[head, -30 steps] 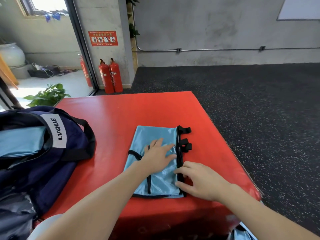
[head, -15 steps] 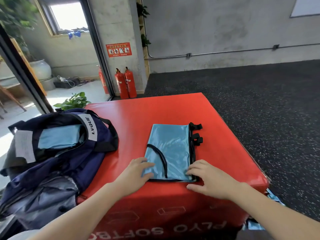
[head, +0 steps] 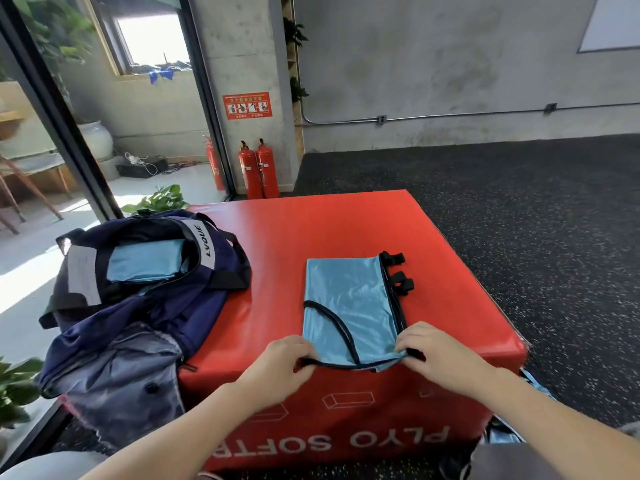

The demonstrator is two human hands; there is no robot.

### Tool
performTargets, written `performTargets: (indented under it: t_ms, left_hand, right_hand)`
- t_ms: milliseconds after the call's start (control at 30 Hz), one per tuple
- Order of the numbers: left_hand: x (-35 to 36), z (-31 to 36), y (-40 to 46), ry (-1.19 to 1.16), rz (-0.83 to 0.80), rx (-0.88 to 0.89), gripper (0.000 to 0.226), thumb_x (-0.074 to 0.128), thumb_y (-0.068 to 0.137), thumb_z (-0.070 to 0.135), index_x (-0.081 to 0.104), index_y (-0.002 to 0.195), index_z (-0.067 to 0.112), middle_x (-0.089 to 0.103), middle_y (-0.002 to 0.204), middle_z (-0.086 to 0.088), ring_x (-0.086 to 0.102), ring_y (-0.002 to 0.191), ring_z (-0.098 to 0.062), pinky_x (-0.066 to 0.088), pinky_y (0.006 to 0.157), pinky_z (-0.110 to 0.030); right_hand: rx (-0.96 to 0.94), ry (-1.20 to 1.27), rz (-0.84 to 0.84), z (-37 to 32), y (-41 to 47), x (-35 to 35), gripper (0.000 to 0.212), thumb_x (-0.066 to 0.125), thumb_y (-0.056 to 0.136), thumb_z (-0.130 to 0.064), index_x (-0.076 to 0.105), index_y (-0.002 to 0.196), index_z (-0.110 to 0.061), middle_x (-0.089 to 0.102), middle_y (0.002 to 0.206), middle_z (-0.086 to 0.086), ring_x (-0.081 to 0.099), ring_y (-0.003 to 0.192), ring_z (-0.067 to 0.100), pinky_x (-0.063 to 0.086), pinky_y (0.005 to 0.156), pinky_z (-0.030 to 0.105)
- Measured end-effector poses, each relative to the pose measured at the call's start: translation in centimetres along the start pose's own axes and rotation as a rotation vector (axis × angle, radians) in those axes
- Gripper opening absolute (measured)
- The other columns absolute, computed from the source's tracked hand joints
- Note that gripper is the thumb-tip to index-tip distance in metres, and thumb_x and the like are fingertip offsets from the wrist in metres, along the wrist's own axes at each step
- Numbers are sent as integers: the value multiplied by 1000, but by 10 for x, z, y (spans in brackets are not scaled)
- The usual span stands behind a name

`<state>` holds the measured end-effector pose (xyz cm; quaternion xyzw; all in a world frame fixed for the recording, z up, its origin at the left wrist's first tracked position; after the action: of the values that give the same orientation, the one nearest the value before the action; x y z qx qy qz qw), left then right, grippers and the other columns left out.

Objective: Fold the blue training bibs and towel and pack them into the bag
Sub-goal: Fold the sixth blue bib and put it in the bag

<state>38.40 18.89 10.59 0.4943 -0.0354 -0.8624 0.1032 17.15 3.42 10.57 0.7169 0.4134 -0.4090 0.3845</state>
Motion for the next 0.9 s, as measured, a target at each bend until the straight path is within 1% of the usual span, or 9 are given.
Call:
performTargets:
  t_ms: [67, 133, 233, 300, 367, 433, 533, 733, 900]
  left_hand:
    - [-6, 7, -1, 20, 42, 19, 7, 65, 90, 34, 71, 92, 31, 63, 90, 22, 56, 92, 1, 47, 82, -20]
    - [-14, 14, -2, 11, 105, 32, 11, 62, 91, 39, 68, 91, 30, 63, 91, 21, 54, 98, 0, 46, 87, -21]
    - [-25, 23, 0, -89, 187, -7, 10, 61, 92, 37, 68, 90, 29, 66, 87, 14, 60, 91, -5, 48, 83, -25]
    - [-30, 27, 3, -175, 219, -45, 10, 60, 95, 37, 67, 94, 30, 69, 82, 11, 65, 79, -9, 50, 76, -29]
    - [-36, 28, 7, -249, 269, -61, 8, 60, 98, 34, 65, 93, 30, 68, 76, 12, 64, 71, -8, 51, 70, -28]
    - [-41, 26, 12, -285, 334, -88, 12, 60, 99, 33, 62, 87, 31, 61, 65, 10, 54, 58, -7, 44, 59, -25]
    - [-45, 17, 23, -343, 409, -132, 13, 60, 99, 34, 62, 86, 32, 56, 60, 2, 44, 52, -13, 38, 53, -33]
    - [-54, -5, 64, -433, 548, -280, 11, 62, 98, 30, 66, 88, 29, 64, 67, -2, 54, 59, -16, 44, 60, -32]
    - [-56, -26, 100, -492, 566, -374, 17, 62, 98, 29, 65, 82, 26, 52, 57, 10, 43, 54, -4, 38, 53, -16]
  right_hand:
    - [46, 21, 3, -1, -3, -6, 1, 64, 96, -34, 65, 95, -33, 61, 101, -22, 50, 108, 0, 43, 93, 22]
    - [99, 68, 35, 0, -4, -13, 8, 62, 95, -36, 61, 88, -32, 60, 97, -19, 52, 106, 3, 43, 89, 22]
    - [172, 168, 97, -1, -2, -25, 14, 64, 90, -22, 57, 80, -25, 61, 102, -19, 53, 110, 3, 40, 87, 21]
    - [210, 258, 157, -1, 0, -35, 25, 65, 87, -13, 51, 72, -27, 64, 94, -16, 58, 90, 3, 42, 76, 23]
    - [238, 365, 228, 0, 4, -45, 30, 65, 86, -8, 50, 69, -28, 56, 70, -14, 45, 61, 4, 35, 59, 26]
    - [251, 427, 303, 1, 9, -55, 30, 66, 87, -5, 52, 69, -24, 45, 59, -11, 36, 54, 7, 29, 53, 28]
    - [281, 464, 373, 6, 24, -63, 20, 67, 90, -7, 58, 74, -15, 47, 57, -12, 37, 53, 6, 30, 51, 23]
    - [362, 422, 376, 33, 72, -65, 9, 68, 94, -30, 65, 86, -30, 64, 71, -9, 53, 64, 4, 40, 61, 19]
    - [404, 345, 318, 59, 115, -56, 12, 66, 96, -37, 61, 85, -34, 64, 72, -7, 55, 68, 5, 41, 63, 16]
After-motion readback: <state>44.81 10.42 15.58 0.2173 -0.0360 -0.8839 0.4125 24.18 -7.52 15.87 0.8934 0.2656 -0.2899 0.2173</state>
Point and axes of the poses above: each hand's wrist, its own y-axis towards the middle knuckle, its own x-axis out of the palm, z = x × y, the point moved 8 cm from there along y, towards the middle knuckle
